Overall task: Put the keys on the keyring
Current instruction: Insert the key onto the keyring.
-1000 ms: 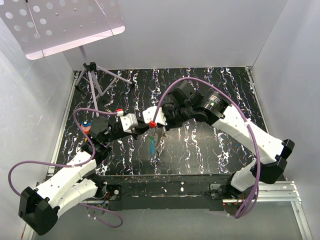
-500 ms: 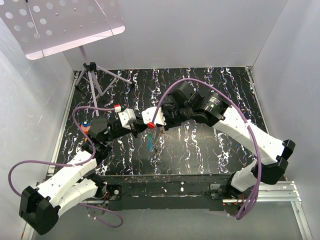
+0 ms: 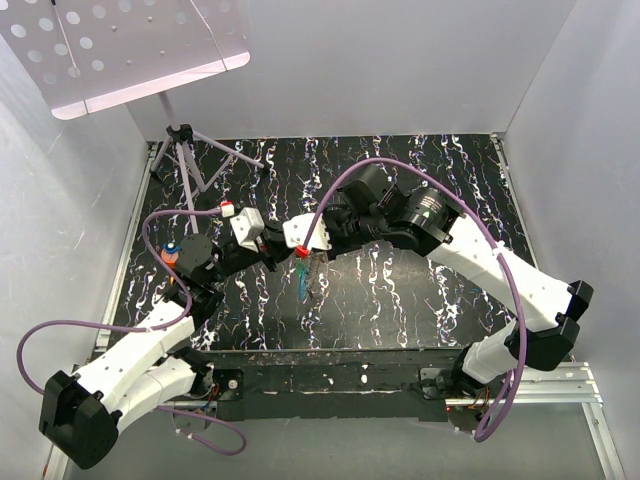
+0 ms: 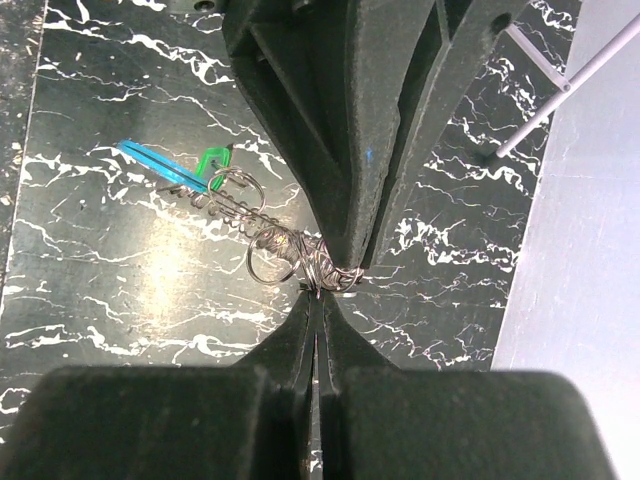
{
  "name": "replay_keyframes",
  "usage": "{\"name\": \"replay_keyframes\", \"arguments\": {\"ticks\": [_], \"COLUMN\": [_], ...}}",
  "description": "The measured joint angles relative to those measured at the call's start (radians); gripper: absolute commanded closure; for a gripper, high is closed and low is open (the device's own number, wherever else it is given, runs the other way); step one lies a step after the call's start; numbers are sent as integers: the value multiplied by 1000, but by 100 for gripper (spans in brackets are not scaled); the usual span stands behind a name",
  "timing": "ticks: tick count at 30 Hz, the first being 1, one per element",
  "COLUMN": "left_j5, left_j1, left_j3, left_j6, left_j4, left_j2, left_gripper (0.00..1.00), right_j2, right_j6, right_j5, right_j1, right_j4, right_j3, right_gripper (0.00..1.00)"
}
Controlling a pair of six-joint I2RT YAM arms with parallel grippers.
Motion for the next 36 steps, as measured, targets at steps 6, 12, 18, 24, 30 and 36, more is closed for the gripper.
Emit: {"name": "replay_keyframes", "arguments": {"ticks": [6, 12, 18, 24, 30, 36], "left_j5": [-46, -92, -129, -138, -126, -115], "left_j1": [4, 5, 5, 8, 10, 11], "left_j3": [-27, -47, -75, -90, -97, -97], "left_j6": [-90, -180, -265, -293, -283, -262], "left_j4": [71, 134, 224, 272, 291, 308], "left_j2": [5, 12, 21, 29, 29, 29], "left_gripper": [100, 100, 100, 100, 100, 100], "right_j2": [-2, -10, -21, -21, -23, -32], "right_j6": [-1, -1, 2, 11, 31, 46], "right_j5": [21, 37, 42, 45, 29, 3], "right_j1": [3, 4, 5, 5, 6, 7], "right_j4": [28, 60, 90, 101, 96, 89], "right_j3": [-10, -25, -35, -37, -37, -37], "right_gripper": [99, 99, 99, 92, 79, 70]}}
